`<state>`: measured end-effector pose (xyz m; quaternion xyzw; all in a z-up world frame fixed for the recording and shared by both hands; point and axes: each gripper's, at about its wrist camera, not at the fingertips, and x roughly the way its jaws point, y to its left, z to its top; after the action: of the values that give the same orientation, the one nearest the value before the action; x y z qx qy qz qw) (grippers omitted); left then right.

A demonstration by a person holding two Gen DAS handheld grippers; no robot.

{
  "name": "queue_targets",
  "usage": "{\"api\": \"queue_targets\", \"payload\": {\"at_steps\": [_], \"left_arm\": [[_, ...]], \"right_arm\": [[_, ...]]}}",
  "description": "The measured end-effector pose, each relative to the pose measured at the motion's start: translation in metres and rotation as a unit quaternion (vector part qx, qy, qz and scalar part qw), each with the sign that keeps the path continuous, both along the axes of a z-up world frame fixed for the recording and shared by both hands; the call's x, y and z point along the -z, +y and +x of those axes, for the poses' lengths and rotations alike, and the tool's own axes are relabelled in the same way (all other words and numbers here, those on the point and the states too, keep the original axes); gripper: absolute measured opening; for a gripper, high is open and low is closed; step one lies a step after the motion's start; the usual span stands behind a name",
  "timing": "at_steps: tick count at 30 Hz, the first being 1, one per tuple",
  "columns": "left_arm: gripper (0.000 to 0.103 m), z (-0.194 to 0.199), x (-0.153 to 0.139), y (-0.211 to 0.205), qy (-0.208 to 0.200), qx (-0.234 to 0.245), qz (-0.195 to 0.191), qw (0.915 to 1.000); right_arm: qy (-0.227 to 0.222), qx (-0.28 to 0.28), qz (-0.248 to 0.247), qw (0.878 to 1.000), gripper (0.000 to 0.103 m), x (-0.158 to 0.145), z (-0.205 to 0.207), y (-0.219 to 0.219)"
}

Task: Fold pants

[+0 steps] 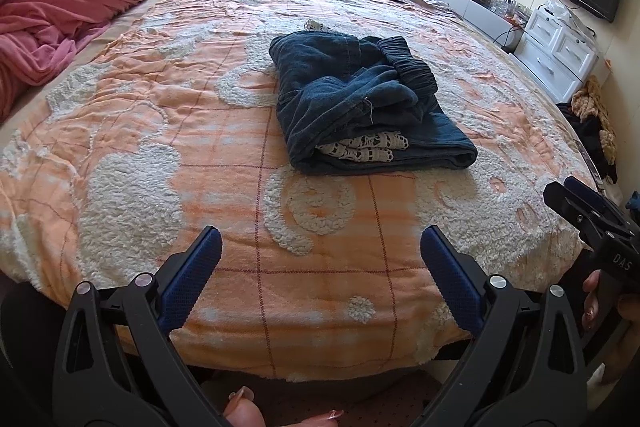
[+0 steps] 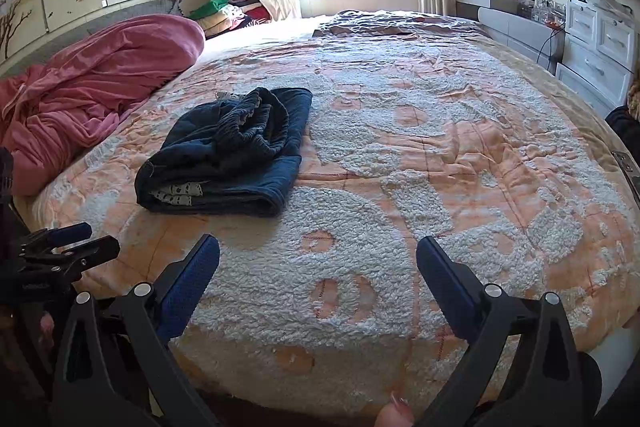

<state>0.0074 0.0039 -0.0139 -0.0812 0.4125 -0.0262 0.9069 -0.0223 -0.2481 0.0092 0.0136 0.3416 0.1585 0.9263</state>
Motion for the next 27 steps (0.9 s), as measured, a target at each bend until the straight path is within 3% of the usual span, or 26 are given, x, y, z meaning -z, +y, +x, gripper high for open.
{"api": "queue_targets", "payload": {"at_steps": [27], "left_arm": [[0.094,-0.0023,-0.0041,0.0013,0.000,-0.004,0.004,1.0000]], "right_arm": [[0.004,0.010,-0.009,1.000,0.098,-0.0017,-0.0027,-0.0001]]}}
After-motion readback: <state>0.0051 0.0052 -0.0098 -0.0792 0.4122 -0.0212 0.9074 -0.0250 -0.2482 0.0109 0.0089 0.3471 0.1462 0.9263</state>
